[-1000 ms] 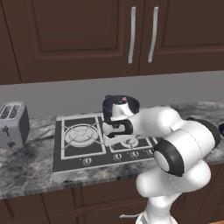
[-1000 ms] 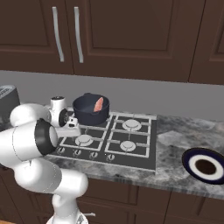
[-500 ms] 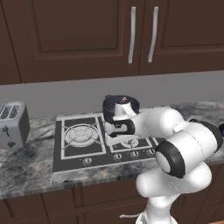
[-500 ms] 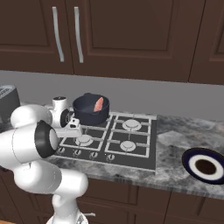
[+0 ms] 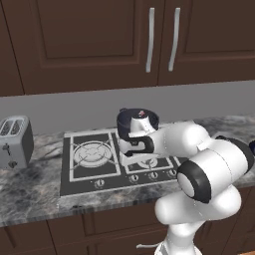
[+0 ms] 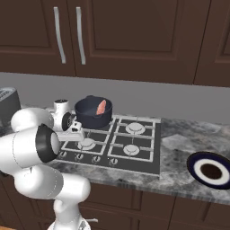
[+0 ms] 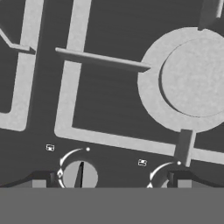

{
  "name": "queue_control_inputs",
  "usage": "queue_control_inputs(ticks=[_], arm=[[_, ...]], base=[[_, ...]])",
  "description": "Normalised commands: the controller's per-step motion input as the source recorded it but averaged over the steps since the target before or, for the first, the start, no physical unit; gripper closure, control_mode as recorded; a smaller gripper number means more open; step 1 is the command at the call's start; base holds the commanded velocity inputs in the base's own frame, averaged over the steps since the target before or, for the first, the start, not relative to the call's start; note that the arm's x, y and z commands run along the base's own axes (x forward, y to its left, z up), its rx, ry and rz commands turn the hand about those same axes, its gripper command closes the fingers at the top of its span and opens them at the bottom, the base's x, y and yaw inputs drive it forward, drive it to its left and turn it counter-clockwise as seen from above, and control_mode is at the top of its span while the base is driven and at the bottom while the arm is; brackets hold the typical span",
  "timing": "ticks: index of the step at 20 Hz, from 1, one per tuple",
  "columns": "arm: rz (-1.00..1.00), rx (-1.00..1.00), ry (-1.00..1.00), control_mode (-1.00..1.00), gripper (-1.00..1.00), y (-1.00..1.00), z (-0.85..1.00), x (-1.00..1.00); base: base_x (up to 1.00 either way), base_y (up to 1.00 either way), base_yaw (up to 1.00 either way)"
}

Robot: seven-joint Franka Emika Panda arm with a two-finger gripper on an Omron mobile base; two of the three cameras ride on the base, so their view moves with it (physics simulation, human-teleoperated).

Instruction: Retrieve the frozen meat and place it in the pot on a burner. Then turn the burner on.

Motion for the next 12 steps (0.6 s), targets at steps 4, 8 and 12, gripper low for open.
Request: queue_control_inputs(ticks=[4,8,12], arm=[[-0.03,0.00,0.00,-1.00,-1.00,-0.07,-0.02,0.00],[-0.04,0.00,0.00,-1.00,-1.00,-0.13,-0.01,0.00],[-0.03,0.00,0.00,-1.00,-1.00,-0.18,0.00,0.00]], base=[[0.00,0.00,0.00],[0.00,0.00,0.00],[0.00,0.00,0.00]])
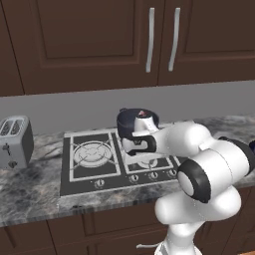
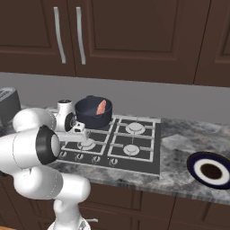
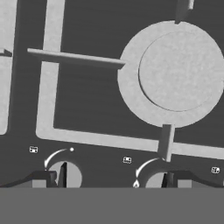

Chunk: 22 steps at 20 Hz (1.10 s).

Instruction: Retrieve the frozen meat and place it in the pot on a burner. Then turn the burner on.

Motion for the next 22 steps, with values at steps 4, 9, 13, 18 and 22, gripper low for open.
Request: queue_control_inputs(ticks=[4,9,13,18,22], arm=[[-0.02,0.00,0.00,-1.00,-1.00,-0.09,0.00,0.00],[0.00,0.00,0.00,-1.00,-1.00,0.00,0.00,0.00],[0.00,0.00,0.00,-1.00,-1.00,0.01,0.00,0.00],[0.00,0.00,0.00,-1.00,-1.00,0.00,-0.01,-0.02],[0.00,0.00,0.00,-1.00,-1.00,0.02,-0.01,-0.10]], base=[[0.00,0.00,0.00],[0.00,0.00,0.00],[0.00,0.00,0.00],[0.00,0.00,0.00],[0.00,0.00,0.00]])
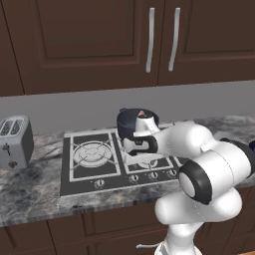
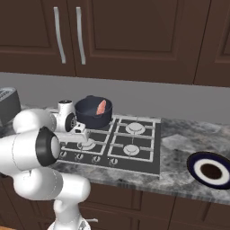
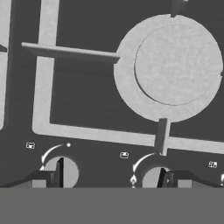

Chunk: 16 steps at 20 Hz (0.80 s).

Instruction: Retrieve the frozen meat and place it in the pot on a burner. Then turn the burner on.

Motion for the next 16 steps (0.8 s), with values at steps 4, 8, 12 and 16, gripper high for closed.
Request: queue_control_inputs(ticks=[4,8,12,16], arm=[[0.00,0.00,0.00,-1.00,-1.00,0.01,0.00,-0.14],[0.00,0.00,0.00,-1.00,-1.00,0.00,0.00,-0.04],[0.00,0.00,0.00,-1.00,-1.00,0.00,0.00,0.00],[-0.02,0.00,0.00,-1.00,-1.00,0.27,-0.01,0.00]], base=[[0.00,0.00,0.00],[0.00,0.00,0.00],[0.00,0.00,0.00],[0.00,0.00,0.00]])
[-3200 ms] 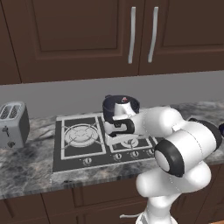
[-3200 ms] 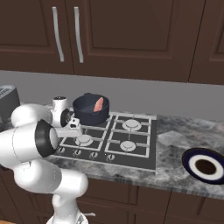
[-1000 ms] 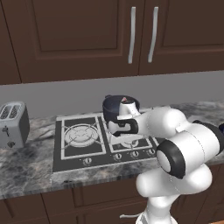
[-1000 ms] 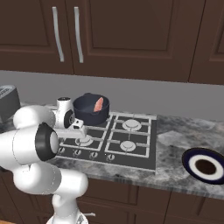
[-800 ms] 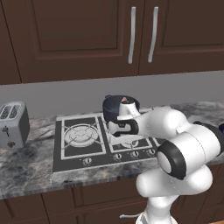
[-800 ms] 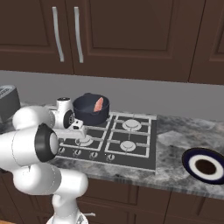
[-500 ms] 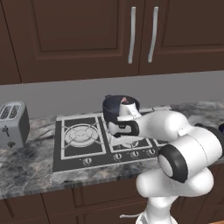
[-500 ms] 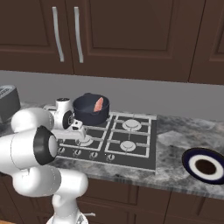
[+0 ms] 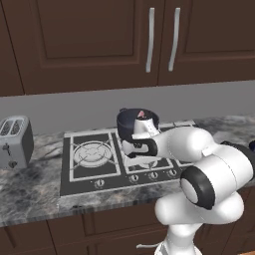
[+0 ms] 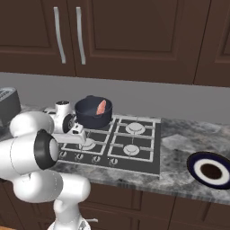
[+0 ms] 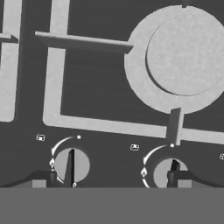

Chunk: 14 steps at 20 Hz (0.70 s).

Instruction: Retrieve the frozen meat and place it in the pot on a burner. Then turn the burner on.

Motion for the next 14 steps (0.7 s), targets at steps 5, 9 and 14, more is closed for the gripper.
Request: queue_control_inputs(ticks=[5,9,14], arm=[[-0.08,0.00,-0.03,-1.00,-1.00,0.30,0.00,0.00],[-0.03,0.00,0.00,-1.00,-1.00,0.04,0.00,0.00],[0.00,0.00,0.00,-1.00,-1.00,0.00,-0.01,0.00]], base=[[0.00,0.00,0.00],[0.00,0.00,0.00],[0.00,0.00,0.00]])
